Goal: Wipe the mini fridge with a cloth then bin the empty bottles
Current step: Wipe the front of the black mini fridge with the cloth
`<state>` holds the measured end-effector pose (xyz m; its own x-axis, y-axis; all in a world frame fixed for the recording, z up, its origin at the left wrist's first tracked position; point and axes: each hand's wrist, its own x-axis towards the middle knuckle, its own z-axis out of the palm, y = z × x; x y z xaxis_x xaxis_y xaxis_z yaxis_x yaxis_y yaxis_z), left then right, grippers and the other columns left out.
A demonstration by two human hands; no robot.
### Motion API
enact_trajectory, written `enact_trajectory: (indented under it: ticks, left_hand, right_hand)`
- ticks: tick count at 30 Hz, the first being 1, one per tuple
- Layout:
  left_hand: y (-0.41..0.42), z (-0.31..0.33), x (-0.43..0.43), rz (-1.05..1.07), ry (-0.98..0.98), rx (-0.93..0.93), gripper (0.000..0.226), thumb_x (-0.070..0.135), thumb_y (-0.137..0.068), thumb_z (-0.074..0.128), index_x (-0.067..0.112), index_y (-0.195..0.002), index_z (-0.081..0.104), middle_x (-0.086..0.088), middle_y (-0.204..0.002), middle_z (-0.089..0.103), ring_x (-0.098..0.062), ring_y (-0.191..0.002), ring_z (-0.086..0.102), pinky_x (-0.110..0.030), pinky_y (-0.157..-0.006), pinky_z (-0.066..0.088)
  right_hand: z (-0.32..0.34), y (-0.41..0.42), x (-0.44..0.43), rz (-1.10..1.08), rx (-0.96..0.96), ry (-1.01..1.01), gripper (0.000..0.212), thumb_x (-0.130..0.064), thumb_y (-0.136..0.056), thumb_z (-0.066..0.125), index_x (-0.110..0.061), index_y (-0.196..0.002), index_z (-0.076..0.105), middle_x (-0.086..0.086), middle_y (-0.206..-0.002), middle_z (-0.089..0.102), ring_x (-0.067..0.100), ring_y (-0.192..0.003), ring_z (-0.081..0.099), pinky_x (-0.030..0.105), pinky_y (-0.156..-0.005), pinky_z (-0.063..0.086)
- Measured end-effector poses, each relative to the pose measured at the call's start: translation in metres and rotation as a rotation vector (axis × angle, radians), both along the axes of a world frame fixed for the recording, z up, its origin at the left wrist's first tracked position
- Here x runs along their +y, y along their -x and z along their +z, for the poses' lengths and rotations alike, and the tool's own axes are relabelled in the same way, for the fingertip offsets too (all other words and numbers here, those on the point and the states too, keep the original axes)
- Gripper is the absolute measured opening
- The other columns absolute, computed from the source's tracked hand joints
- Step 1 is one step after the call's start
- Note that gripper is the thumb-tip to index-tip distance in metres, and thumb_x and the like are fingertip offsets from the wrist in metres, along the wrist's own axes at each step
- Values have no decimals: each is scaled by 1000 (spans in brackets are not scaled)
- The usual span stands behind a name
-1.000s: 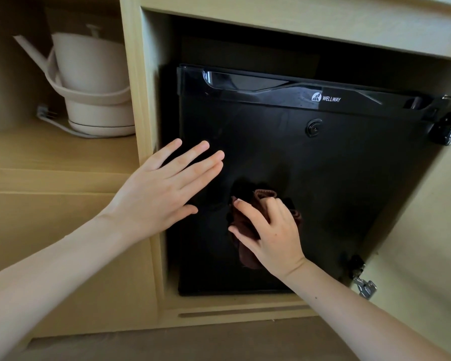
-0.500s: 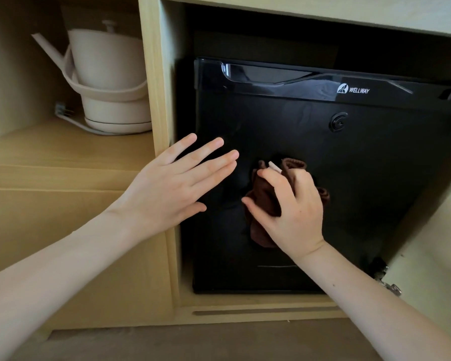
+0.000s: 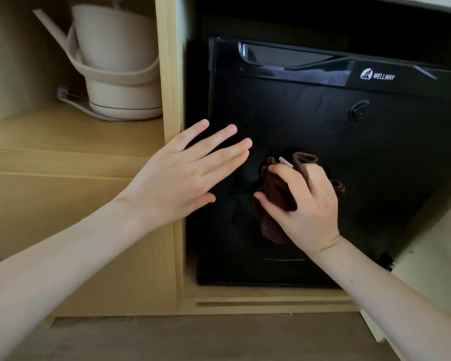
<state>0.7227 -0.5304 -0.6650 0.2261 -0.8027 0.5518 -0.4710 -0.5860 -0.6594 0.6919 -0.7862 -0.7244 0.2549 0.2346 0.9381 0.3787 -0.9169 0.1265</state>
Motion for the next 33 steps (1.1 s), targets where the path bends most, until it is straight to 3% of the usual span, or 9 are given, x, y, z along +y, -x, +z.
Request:
enact_trajectory:
  ticks: [3, 9, 15, 17, 21, 24, 26, 30, 33]
  left_hand:
    - [0, -1, -1, -1, -6, -4, 95, 43, -81, 71, 8, -155, 23, -7, -163, 21, -29, -151, 14, -48, -122, 2]
    - [4, 3, -1, 10, -11, 15, 94, 41, -80, 73, 8, -154, 25, -7, -162, 24, -30, -150, 17, -48, -121, 7]
    - [-1, 0, -1, -3, -5, 4, 96, 42, -80, 73, 8, -155, 24, -7, -163, 21, -29, -151, 16, -48, -122, 5]
    - [-1, 0, -1, -10, -6, 2, 96, 42, -79, 73, 8, -154, 24, -7, -163, 22, -30, -150, 16, -48, -122, 5]
    - [0, 1, -1, -10, -9, 13, 94, 41, -80, 73, 8, -154, 25, -7, -163, 23, -30, -150, 17, -48, -121, 7]
    - [3, 3, -1, -4, -5, 18, 94, 41, -79, 74, 9, -154, 26, -7, -162, 24, -29, -150, 18, -48, -121, 9]
    - [3, 3, -1, -1, -9, 23, 94, 41, -79, 74, 9, -154, 27, -7, -162, 24, -29, -150, 18, -48, -121, 10]
    - [3, 3, -1, -3, -12, 31, 94, 39, -79, 73, 9, -154, 26, -7, -163, 23, -29, -150, 16, -49, -121, 9]
    - [2, 1, -1, -7, -16, 35, 92, 37, -80, 72, 9, -154, 24, -7, -163, 21, -29, -151, 14, -49, -122, 7]
  right_hand:
    - [-11, -4, 15, -9, -26, 36, 42, -41, -88, 73, -11, -117, 64, 12, -98, 59, 24, -84, 53, 31, -72, 44]
    - [-32, 3, 9, 36, 103, 396, 39, -40, -93, 68, -12, -121, 66, 10, -99, 66, 24, -82, 60, 34, -68, 49]
    - [0, -2, 11, -8, 4, 12, 41, -39, -90, 72, -9, -118, 68, 14, -102, 64, 26, -91, 58, 34, -78, 48]
    - [-2, -5, 20, -16, -18, 0, 40, -39, -90, 71, -10, -117, 66, 12, -101, 62, 24, -89, 56, 32, -76, 46]
    - [-29, -2, 23, -1, 44, 354, 38, -38, -90, 69, -11, -117, 70, 11, -98, 66, 26, -79, 59, 36, -68, 44]
    - [-39, 2, 16, 5, 129, 581, 42, -39, -89, 70, -13, -121, 68, 9, -104, 68, 23, -85, 63, 32, -75, 43]
    - [-32, 2, 14, 33, 118, 505, 40, -37, -91, 68, -12, -122, 66, 10, -106, 66, 24, -86, 61, 33, -75, 43]
    - [-12, -3, 18, 21, 1, 124, 35, -34, -93, 69, -9, -117, 69, 12, -98, 62, 24, -85, 56, 35, -72, 46]
    - [-19, -7, 34, -7, -14, 122, 34, -34, -93, 69, -8, -114, 71, 12, -92, 62, 24, -80, 54, 35, -68, 44]
